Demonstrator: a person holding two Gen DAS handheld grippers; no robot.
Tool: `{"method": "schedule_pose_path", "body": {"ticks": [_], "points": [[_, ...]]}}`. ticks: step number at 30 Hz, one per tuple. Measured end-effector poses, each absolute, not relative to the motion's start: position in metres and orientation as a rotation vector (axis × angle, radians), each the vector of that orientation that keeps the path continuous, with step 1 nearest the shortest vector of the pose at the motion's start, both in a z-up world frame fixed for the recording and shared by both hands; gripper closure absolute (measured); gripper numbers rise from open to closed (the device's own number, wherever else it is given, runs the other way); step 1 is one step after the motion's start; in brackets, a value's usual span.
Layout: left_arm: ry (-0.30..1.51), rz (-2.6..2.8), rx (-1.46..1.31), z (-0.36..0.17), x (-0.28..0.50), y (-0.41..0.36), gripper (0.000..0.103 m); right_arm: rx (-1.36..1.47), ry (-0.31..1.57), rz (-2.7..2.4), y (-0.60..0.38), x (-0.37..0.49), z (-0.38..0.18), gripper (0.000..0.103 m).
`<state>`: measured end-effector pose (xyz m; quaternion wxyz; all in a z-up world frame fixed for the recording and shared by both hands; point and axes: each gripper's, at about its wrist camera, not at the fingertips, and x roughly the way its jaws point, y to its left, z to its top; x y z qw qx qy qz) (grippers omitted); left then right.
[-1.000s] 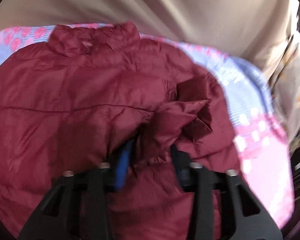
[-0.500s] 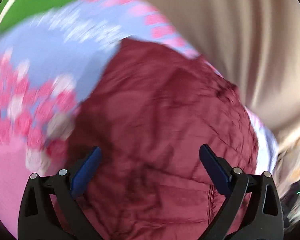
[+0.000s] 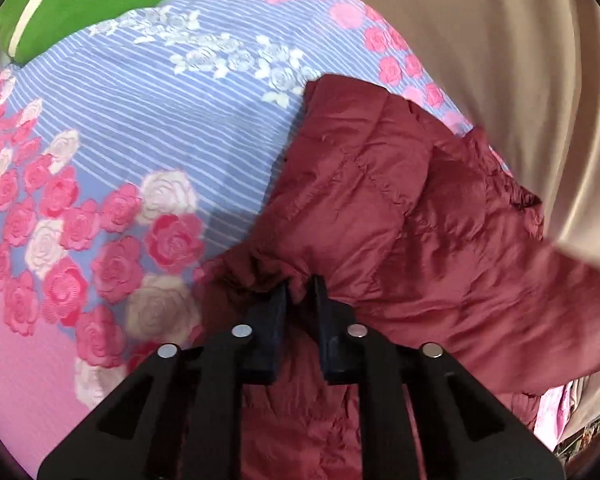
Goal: Fold large clothes
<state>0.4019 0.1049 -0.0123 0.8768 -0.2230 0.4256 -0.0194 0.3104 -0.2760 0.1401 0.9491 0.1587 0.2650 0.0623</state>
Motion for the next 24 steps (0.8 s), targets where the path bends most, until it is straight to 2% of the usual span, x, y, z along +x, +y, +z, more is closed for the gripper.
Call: {"method": "schedule_pose_path", "body": {"ticks": [2, 4, 6, 8, 12, 16, 19, 21, 24], "points": [[0.869, -0.024, -0.412, -0.013, 0.401, 0.097, 0.091, 0.283, 0.531, 0.069, -0.280, 0.318, 0.131, 0.102], [0.843, 0.009, -0.338, -0.017, 0.398, 0.086, 0.091, 0.247, 0.660, -0.026, -0.287, 0.342, 0.088, 0.102], [0.823, 0.022, -0.286, -0.019, 0.397, 0.078, 0.091, 0.271, 0.865, -0.104, -0.300, 0.369, 0.021, 0.102], [0.814, 0.029, -0.240, -0.018, 0.396, 0.073, 0.091, 0.357, 0.876, -0.091, -0.309, 0.366, 0.004, 0.102], [0.805, 0.026, -0.236, -0.018, 0.396, 0.072, 0.090, 0.380, 0.774, -0.077, -0.315, 0.355, 0.022, 0.102], [0.801, 0.009, -0.253, -0.019, 0.394, 0.075, 0.088, 0.408, 0.892, -0.097, -0.333, 0.367, -0.011, 0.103], [0.799, 0.002, -0.266, -0.020, 0.394, 0.077, 0.088, 0.462, 0.858, -0.164, -0.344, 0.353, 0.003, 0.103], [0.797, -0.004, -0.269, -0.020, 0.393, 0.078, 0.088, 0.453, 0.807, -0.216, -0.344, 0.341, 0.022, 0.096], [0.796, -0.009, -0.271, -0.020, 0.393, 0.078, 0.087, 0.421, 0.721, -0.147, -0.321, 0.337, 0.057, 0.091]]}}
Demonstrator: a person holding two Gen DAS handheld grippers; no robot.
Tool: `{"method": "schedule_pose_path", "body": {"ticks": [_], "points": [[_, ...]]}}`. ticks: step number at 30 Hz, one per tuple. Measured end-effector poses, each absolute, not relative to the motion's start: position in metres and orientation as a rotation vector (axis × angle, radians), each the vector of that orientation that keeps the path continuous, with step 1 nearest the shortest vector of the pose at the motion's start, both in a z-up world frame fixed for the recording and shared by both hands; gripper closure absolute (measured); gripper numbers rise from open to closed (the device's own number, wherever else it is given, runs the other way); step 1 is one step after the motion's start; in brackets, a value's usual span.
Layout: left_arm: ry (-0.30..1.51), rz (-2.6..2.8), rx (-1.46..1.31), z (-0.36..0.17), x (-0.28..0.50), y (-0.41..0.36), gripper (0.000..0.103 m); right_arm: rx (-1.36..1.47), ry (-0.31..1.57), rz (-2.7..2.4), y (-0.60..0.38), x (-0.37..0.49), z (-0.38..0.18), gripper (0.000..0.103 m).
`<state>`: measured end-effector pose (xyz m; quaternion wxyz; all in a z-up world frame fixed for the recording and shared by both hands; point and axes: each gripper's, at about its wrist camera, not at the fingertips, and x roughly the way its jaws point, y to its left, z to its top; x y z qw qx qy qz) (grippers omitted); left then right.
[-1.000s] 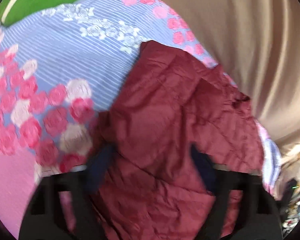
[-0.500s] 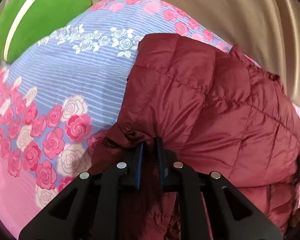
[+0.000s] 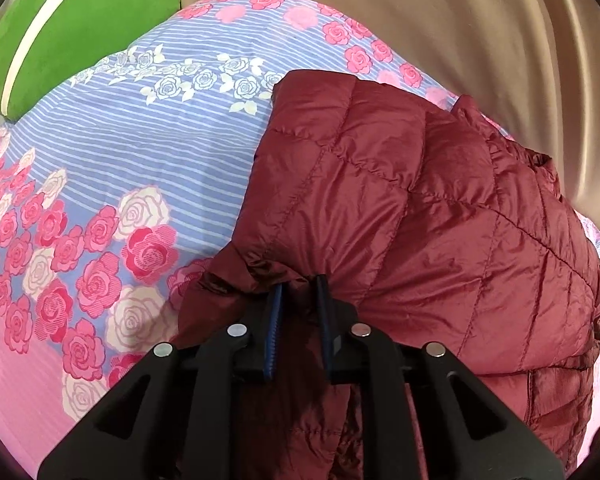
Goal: Fold large clothes
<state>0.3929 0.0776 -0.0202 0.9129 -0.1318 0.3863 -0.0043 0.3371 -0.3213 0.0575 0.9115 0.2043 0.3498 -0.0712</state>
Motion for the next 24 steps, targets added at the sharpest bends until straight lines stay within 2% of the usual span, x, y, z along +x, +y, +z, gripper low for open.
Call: {"method": "schedule_pose_path", "body": {"ticks": [5, 10, 13, 15, 18, 20, 21, 24], "points": [[0.794, -0.020, -0.283, -0.021, 0.393, 0.079, 0.085, 0.247, 0.753, 0.184, -0.208, 0.371, 0.081, 0.091], [0.790, -0.033, -0.308, -0.022, 0.392, 0.082, 0.084, 0.085, 0.831, 0.357, -0.094, 0.408, 0.053, 0.091], [0.789, -0.037, -0.316, -0.023, 0.392, 0.083, 0.084, 0.041, 0.858, 0.362, -0.072, 0.422, 0.035, 0.091], [0.787, -0.043, -0.329, -0.023, 0.392, 0.085, 0.084, 0.013, 0.853, 0.340, -0.082, 0.416, 0.027, 0.099], [0.787, -0.049, -0.333, -0.023, 0.392, 0.085, 0.082, 0.028, 0.843, 0.280, -0.125, 0.419, 0.017, 0.103], [0.787, -0.049, -0.323, -0.023, 0.392, 0.084, 0.080, 0.086, 0.843, 0.235, -0.167, 0.419, 0.015, 0.103], [0.787, -0.054, -0.318, -0.023, 0.393, 0.082, 0.075, 0.154, 0.843, 0.203, -0.204, 0.418, 0.015, 0.103], [0.788, -0.057, -0.310, -0.022, 0.394, 0.081, 0.073, 0.253, 0.824, 0.093, -0.271, 0.412, 0.015, 0.103]]}}
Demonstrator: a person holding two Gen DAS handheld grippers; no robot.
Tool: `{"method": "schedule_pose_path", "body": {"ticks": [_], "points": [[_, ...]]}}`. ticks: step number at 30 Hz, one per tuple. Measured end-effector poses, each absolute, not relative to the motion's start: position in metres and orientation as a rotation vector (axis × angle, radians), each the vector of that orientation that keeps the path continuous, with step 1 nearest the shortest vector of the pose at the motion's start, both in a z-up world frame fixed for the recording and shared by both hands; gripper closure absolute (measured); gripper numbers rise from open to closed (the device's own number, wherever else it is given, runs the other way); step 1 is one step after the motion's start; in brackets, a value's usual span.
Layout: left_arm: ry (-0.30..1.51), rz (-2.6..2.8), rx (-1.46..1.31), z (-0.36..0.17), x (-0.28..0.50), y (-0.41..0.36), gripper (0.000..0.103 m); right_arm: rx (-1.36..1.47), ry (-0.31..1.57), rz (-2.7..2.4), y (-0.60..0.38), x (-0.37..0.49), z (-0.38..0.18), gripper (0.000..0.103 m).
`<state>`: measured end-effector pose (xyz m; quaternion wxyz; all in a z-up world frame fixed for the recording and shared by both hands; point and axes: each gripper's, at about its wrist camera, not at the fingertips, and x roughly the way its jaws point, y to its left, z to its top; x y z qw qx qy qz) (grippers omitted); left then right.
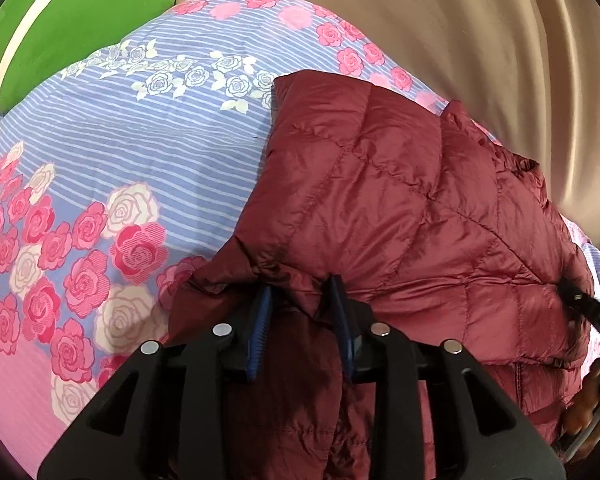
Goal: Fold large clothes
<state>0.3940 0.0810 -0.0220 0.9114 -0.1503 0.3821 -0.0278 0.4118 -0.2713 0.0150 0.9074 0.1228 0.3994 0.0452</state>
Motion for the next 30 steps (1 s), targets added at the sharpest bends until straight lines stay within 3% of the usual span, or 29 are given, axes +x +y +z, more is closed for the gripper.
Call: {"method": "schedule_pose_path", "body": {"ticks": [2, 4, 5, 6, 8, 9, 11, 13, 15, 17, 20, 25, 30], "points": [[0.788, -0.059, -0.308, -0.022, 0.395, 0.081, 0.073, 0.299, 0.811, 0.006, -0.309, 0.404, 0.017, 0.103], [0.788, -0.059, -0.309, -0.022, 0.395, 0.081, 0.073, 0.328, 0.794, -0.082, -0.337, 0.388, 0.025, 0.096], [0.788, -0.058, -0.310, -0.022, 0.395, 0.081, 0.074, 0.339, 0.773, -0.092, -0.344, 0.380, 0.030, 0.085], [0.788, -0.057, -0.311, -0.021, 0.395, 0.081, 0.074, 0.347, 0.751, -0.105, -0.350, 0.368, 0.035, 0.063], [0.788, -0.057, -0.310, -0.021, 0.396, 0.080, 0.074, 0.368, 0.746, -0.085, -0.353, 0.357, 0.033, 0.037], [0.788, -0.057, -0.311, -0.021, 0.396, 0.080, 0.074, 0.375, 0.767, -0.067, -0.353, 0.355, 0.027, 0.036], [0.787, -0.058, -0.312, -0.021, 0.395, 0.080, 0.074, 0.365, 0.823, -0.047, -0.346, 0.359, 0.013, 0.037], [0.786, -0.059, -0.320, -0.021, 0.395, 0.081, 0.074, 0.290, 0.857, -0.069, -0.332, 0.364, 0.004, 0.056], [0.783, -0.060, -0.330, -0.022, 0.395, 0.082, 0.075, 0.244, 0.841, -0.095, -0.325, 0.362, 0.012, 0.091], [0.783, -0.060, -0.334, -0.022, 0.394, 0.084, 0.075, 0.285, 0.771, -0.069, -0.329, 0.353, 0.032, 0.101], [0.783, -0.057, -0.327, -0.022, 0.394, 0.082, 0.073, 0.297, 0.670, -0.074, -0.337, 0.342, 0.054, 0.102], [0.785, -0.057, -0.323, -0.023, 0.395, 0.082, 0.073, 0.242, 0.919, -0.143, -0.343, 0.376, -0.014, 0.103], [0.784, -0.055, -0.319, -0.024, 0.396, 0.082, 0.074, 0.286, 0.832, -0.177, -0.338, 0.349, 0.022, 0.102]]}}
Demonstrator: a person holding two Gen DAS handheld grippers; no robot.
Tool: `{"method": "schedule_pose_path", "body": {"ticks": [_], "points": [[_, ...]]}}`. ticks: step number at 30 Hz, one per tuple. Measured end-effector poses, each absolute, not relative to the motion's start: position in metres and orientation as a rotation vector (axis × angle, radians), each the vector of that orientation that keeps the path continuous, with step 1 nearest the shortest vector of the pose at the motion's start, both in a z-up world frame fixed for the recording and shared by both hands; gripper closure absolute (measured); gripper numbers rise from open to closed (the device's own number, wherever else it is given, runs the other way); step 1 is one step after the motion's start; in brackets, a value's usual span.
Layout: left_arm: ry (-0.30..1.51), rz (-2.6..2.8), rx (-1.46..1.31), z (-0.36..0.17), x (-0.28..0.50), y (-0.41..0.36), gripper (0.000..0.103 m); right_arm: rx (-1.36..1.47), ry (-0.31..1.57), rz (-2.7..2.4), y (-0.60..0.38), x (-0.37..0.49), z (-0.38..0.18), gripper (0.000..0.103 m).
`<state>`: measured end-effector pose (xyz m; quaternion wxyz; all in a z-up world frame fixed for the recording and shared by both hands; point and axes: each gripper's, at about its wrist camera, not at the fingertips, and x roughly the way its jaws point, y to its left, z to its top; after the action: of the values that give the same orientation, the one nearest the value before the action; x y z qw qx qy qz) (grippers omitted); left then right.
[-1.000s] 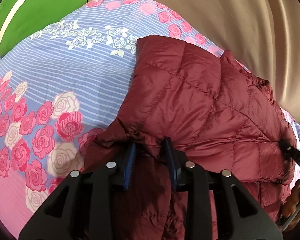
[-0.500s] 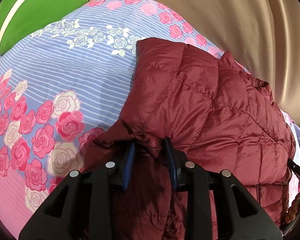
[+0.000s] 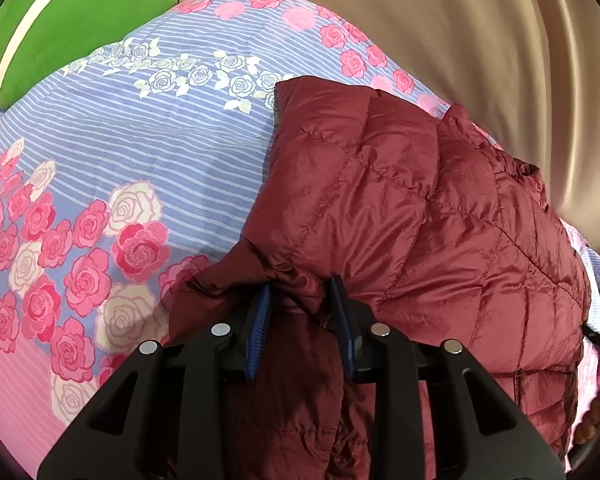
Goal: Fold large clothes
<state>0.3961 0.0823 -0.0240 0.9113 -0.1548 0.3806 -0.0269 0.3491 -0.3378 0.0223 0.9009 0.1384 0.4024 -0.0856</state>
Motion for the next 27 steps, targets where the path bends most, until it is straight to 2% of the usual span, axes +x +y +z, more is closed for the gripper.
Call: {"method": "schedule_pose_path", "body": {"ticks": [2, 5, 10, 11, 17, 20, 21, 23, 25, 27], "points": [[0.786, -0.051, -0.308, -0.024, 0.396, 0.081, 0.074, 0.280, 0.775, -0.154, -0.327, 0.333, 0.042, 0.093], [0.787, -0.048, -0.300, -0.024, 0.397, 0.079, 0.074, 0.249, 0.762, -0.003, -0.289, 0.318, 0.055, 0.093], [0.781, -0.065, -0.334, -0.025, 0.396, 0.083, 0.074, 0.073, 0.874, 0.068, -0.236, 0.331, 0.017, 0.095], [0.780, -0.071, -0.345, -0.025, 0.396, 0.084, 0.074, 0.067, 0.893, 0.038, -0.242, 0.334, 0.009, 0.103], [0.778, -0.083, -0.347, -0.025, 0.396, 0.085, 0.069, 0.230, 0.941, -0.085, -0.321, 0.321, -0.012, 0.103], [0.776, -0.092, -0.366, -0.026, 0.397, 0.088, 0.071, 0.241, 0.953, -0.163, -0.339, 0.301, -0.008, 0.103], [0.774, -0.100, -0.381, -0.027, 0.397, 0.090, 0.072, 0.232, 0.950, -0.200, -0.341, 0.291, -0.005, 0.096], [0.768, -0.114, -0.411, -0.028, 0.396, 0.095, 0.072, 0.259, 0.927, -0.200, -0.343, 0.269, 0.006, 0.094], [0.759, -0.128, -0.447, -0.029, 0.393, 0.101, 0.071, 0.292, 0.899, -0.192, -0.348, 0.230, 0.020, 0.088], [0.759, -0.121, -0.459, -0.027, 0.381, 0.107, 0.071, 0.294, 0.886, -0.201, -0.350, 0.182, 0.029, 0.062]]}}
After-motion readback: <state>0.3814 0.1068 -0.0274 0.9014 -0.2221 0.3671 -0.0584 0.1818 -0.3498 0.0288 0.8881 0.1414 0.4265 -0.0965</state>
